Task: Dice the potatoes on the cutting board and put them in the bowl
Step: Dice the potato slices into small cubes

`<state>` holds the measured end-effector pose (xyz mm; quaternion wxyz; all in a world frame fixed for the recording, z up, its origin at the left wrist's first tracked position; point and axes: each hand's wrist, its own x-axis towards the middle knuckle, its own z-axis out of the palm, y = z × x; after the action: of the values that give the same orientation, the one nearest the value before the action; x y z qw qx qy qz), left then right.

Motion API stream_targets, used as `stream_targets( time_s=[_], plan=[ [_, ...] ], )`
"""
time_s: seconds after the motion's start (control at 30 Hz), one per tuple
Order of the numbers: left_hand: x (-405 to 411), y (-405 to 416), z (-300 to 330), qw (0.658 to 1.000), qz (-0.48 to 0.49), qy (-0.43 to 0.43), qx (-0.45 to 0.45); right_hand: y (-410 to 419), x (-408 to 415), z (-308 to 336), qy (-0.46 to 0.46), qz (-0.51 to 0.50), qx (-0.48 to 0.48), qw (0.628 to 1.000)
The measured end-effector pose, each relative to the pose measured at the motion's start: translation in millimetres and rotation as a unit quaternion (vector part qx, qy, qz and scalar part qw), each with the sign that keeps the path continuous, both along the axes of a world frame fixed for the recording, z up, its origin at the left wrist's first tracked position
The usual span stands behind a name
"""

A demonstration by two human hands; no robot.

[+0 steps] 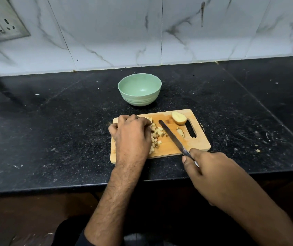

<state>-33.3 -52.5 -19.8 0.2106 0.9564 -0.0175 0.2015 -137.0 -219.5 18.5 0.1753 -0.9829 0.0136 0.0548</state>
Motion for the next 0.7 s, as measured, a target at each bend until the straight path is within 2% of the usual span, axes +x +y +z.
stream_targets(
  time_s=[0.17,0.37,0.53,0.7],
  plan=[
    [-2,-11,2,0.999,-0.038,-0.007,-0.020,-11,8,-4,0.032,-0.035,-0.019,0.999],
    [-1,-22,-3,0.997,-0.069,0.010,0.035,-18,6,-4,0.031,-0.036,0.005,0.999],
    [-1,-30,-1,0.996,-0.090,0.016,0.019,-30,4,-3,0.026,-0.055,0.013,0.998],
    [-5,-52,-3,0.987,-0.152,0.043,0.033,-41,-2,-4,0.038,-0.068,-0.004,0.997]
  ],
)
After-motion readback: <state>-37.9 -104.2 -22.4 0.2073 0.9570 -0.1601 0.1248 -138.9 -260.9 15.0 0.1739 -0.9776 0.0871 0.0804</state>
